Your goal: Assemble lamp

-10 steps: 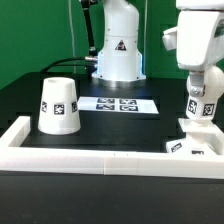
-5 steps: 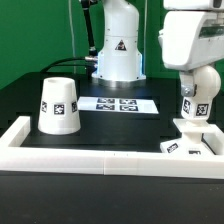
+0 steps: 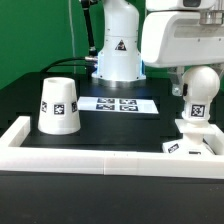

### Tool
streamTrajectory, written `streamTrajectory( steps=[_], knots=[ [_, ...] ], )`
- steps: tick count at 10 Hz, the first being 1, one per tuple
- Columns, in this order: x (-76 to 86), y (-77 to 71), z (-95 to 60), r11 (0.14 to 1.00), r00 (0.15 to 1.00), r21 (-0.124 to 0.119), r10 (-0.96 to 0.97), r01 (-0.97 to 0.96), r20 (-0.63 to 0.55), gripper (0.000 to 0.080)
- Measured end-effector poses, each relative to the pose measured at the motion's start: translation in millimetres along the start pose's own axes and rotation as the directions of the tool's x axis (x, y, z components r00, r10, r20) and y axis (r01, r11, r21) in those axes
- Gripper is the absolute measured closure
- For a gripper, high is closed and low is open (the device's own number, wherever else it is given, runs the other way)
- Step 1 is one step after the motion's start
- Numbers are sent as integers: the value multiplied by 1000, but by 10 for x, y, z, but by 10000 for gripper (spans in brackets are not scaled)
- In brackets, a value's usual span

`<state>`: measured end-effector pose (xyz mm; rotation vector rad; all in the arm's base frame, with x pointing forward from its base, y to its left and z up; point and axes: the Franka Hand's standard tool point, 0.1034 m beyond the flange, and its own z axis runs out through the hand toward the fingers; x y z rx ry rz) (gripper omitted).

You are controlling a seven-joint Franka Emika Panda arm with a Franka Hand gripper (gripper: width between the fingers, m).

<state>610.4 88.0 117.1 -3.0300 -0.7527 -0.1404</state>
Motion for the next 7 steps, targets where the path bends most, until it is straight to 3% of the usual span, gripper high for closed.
streamTrajectory(
  steps=[4, 7],
  knots=[
    [3, -9, 2, 961, 961, 4, 277, -277, 0, 222],
    [18, -56, 0, 833, 833, 5, 553, -553, -4, 222]
  ],
)
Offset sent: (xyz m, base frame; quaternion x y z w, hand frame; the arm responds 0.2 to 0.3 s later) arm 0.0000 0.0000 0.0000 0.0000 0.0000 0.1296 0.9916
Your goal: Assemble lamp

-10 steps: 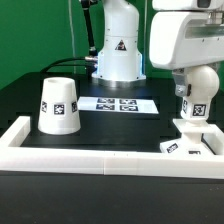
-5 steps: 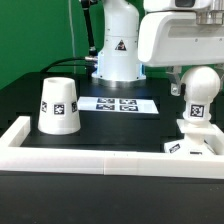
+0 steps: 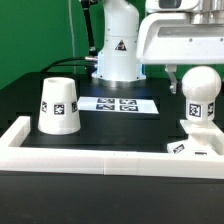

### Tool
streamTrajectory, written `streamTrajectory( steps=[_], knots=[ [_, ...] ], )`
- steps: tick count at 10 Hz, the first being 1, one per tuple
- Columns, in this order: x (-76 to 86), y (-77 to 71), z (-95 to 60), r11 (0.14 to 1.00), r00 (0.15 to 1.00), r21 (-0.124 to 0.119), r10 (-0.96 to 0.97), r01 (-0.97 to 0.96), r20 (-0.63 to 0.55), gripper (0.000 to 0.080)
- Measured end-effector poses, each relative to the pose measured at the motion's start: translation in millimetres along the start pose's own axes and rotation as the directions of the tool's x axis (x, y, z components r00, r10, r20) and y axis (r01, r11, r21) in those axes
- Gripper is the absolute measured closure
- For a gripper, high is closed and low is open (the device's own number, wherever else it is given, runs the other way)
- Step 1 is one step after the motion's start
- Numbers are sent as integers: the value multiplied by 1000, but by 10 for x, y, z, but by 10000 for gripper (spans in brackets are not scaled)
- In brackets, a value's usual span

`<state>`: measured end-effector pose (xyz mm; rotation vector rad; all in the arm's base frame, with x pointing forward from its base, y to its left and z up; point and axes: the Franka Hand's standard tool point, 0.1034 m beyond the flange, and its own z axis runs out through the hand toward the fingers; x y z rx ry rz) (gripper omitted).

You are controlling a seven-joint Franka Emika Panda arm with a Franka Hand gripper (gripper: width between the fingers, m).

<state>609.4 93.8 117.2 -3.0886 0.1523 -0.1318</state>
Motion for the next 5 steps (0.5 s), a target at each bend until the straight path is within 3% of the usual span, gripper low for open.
streamTrajectory(
  steps=[2, 5],
  knots=[
    [-7, -8, 1, 988, 988, -3, 154, -154, 3, 222],
    [-28, -24, 0, 902, 901, -17, 432, -431, 40, 222]
  ],
)
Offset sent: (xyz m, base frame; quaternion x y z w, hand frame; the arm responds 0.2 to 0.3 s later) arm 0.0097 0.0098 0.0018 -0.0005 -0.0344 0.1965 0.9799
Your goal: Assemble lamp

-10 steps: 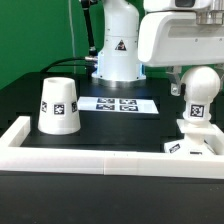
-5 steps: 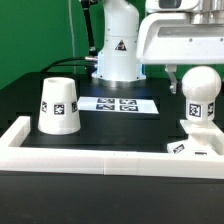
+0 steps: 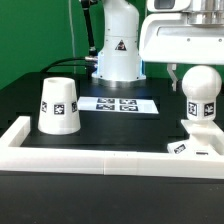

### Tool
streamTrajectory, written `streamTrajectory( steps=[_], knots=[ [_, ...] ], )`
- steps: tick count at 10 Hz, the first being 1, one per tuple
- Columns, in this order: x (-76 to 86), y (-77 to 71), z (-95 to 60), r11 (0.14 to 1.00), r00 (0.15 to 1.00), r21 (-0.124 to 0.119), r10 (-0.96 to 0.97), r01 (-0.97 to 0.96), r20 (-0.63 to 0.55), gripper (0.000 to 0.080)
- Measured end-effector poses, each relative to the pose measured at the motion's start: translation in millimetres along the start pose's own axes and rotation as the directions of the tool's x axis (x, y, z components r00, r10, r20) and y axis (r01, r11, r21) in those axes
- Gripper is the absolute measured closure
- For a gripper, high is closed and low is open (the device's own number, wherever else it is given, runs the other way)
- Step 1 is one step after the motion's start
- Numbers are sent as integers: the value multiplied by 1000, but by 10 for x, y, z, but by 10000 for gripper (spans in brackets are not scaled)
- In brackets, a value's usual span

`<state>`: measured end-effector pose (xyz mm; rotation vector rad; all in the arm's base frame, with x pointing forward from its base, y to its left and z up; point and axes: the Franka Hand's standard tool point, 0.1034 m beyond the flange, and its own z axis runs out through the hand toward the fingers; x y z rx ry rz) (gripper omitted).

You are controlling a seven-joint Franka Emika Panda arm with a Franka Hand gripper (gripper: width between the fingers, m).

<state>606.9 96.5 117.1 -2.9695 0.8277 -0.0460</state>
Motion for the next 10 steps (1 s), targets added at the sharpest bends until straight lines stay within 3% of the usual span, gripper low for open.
streamTrajectory(
  steps=[3, 6, 10],
  knots=[
    [-49, -30, 33, 968, 966, -4, 252, -252, 47, 222],
    [-36, -64, 39, 879, 874, -20, 476, -477, 102, 222],
    [-52, -103, 40, 699, 690, -41, 712, -714, 129, 222]
  ],
)
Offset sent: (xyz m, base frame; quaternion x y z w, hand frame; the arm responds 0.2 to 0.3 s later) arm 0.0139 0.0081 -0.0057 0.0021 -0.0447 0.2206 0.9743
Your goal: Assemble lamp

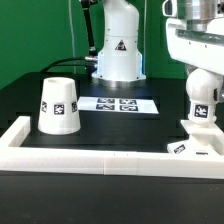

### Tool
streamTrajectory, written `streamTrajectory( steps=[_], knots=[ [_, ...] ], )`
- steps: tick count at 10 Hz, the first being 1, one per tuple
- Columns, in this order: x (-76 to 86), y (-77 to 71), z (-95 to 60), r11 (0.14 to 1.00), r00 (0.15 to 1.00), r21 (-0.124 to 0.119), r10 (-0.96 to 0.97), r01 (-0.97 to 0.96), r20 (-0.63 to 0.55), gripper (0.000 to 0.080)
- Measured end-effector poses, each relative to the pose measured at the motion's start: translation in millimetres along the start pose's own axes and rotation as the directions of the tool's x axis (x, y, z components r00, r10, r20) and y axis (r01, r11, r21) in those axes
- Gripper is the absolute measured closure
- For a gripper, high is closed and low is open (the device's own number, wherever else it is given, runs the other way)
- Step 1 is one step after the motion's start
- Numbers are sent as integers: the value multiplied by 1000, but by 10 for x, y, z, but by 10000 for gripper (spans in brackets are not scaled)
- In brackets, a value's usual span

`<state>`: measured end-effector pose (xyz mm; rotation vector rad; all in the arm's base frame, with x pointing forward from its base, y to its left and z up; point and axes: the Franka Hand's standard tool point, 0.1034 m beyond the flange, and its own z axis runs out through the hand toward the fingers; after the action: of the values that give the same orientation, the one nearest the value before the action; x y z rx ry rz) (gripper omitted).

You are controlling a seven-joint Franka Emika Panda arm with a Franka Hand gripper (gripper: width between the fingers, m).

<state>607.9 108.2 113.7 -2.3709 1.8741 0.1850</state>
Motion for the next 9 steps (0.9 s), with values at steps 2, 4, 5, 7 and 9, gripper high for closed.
streamTrajectory(
  steps=[2, 4, 5, 7, 9],
  knots=[
    [-3, 3, 0, 998, 998, -2, -68, 68, -3, 222],
    [-33, -7, -33, 981, 981, 0, -192, 192, -5, 108],
    [-34, -12, -62, 938, 938, 3, -345, 345, -6, 108],
    [40, -24, -129, 832, 832, 10, -554, 554, -13, 101],
    [44, -25, -129, 739, 739, 8, -674, 674, -15, 100]
  ],
)
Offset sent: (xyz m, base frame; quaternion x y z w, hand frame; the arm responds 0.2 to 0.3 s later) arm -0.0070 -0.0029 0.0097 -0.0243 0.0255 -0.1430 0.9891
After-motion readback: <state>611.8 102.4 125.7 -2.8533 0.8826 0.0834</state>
